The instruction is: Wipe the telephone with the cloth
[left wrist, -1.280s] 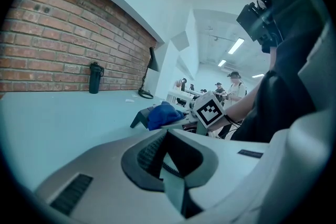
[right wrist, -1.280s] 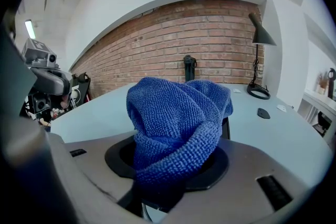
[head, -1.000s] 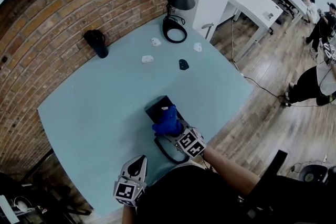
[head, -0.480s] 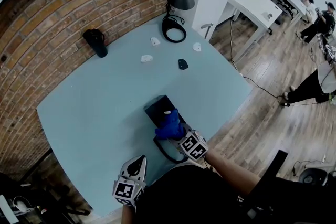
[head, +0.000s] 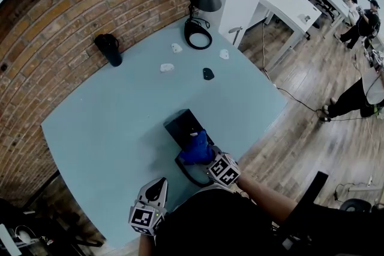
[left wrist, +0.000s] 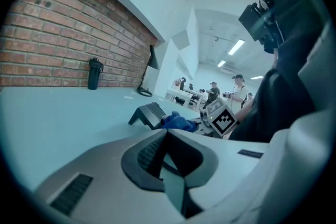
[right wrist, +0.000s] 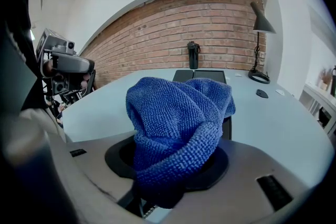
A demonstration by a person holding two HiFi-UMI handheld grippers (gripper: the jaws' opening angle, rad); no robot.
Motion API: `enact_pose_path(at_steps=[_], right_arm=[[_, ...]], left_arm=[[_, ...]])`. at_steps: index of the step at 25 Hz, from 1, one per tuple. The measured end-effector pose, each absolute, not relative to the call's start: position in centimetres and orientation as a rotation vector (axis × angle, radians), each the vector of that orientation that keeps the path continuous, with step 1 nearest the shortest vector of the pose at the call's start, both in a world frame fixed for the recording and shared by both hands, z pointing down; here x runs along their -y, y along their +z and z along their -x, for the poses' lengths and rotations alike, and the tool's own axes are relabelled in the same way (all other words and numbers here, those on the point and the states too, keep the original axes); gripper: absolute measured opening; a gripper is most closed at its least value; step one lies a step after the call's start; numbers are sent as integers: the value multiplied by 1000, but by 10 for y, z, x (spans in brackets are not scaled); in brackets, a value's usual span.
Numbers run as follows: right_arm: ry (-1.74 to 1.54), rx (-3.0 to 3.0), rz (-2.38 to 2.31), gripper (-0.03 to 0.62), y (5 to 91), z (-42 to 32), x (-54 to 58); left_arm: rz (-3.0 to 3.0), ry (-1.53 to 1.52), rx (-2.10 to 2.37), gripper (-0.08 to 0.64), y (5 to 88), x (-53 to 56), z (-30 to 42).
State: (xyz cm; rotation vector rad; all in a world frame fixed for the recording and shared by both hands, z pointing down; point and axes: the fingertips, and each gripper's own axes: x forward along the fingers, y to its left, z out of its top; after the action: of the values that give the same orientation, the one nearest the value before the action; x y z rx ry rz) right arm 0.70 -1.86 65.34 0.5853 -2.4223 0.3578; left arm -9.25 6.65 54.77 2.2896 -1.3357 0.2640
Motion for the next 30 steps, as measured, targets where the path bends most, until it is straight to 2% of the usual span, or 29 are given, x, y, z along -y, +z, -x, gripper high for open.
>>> enact_pose_path(at_steps=[14, 22, 25, 30], right_arm=[[421, 2374, -540, 206, 660, -17, 5], [538, 2150, -187, 206, 663, -30, -14], [424, 2226, -179, 206, 634, -14, 15], [282, 2520, -552, 207, 564, 31, 115]], left_arm=[[-2273, 272, 1332, 0, 550, -68, 95], [-2278, 282, 1320, 0, 550, -67, 94], [-2280, 288, 1319, 0, 549, -65, 97], [-2279, 291, 1323, 0, 548, -63, 97]])
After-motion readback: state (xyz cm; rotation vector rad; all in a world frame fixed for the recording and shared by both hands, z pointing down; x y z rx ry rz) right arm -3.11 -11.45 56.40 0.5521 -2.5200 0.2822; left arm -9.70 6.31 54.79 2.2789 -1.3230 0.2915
